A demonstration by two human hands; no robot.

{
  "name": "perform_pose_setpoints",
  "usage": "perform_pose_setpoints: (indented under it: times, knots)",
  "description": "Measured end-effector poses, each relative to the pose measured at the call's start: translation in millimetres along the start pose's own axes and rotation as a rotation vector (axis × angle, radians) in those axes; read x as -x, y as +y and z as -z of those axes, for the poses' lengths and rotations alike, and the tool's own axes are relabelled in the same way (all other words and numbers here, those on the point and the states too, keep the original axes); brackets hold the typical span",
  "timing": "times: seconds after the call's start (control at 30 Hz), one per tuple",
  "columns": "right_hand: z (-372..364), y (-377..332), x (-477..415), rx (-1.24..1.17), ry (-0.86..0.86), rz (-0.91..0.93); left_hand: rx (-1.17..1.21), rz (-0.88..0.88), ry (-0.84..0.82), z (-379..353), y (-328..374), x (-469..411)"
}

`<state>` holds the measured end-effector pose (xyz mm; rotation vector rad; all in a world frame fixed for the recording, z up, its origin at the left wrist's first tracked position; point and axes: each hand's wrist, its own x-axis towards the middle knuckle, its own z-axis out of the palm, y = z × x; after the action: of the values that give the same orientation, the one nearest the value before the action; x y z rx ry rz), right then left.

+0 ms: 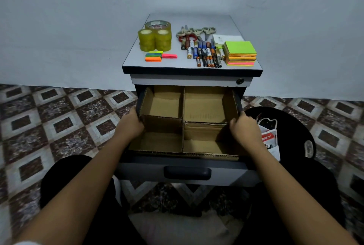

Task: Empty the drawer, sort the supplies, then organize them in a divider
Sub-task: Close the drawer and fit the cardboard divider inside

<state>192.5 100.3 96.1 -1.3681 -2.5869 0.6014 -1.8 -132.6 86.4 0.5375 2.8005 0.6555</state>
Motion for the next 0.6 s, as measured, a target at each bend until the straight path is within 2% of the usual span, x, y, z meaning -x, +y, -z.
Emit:
perform_pose_setpoints:
  times: [0.2, 0.6]
  knots:
    - [-0.6, 3.6, 4.2, 0.007, 0.005, 0.019, 0.005, -0.035, 0.040, -2.7, -3.6, 8.0]
    - [-3.2, 8.6, 11.9, 0.013, 0.050, 0.032, 0.076, -0.057, 0.019, -0.9, -6.6, 20.4]
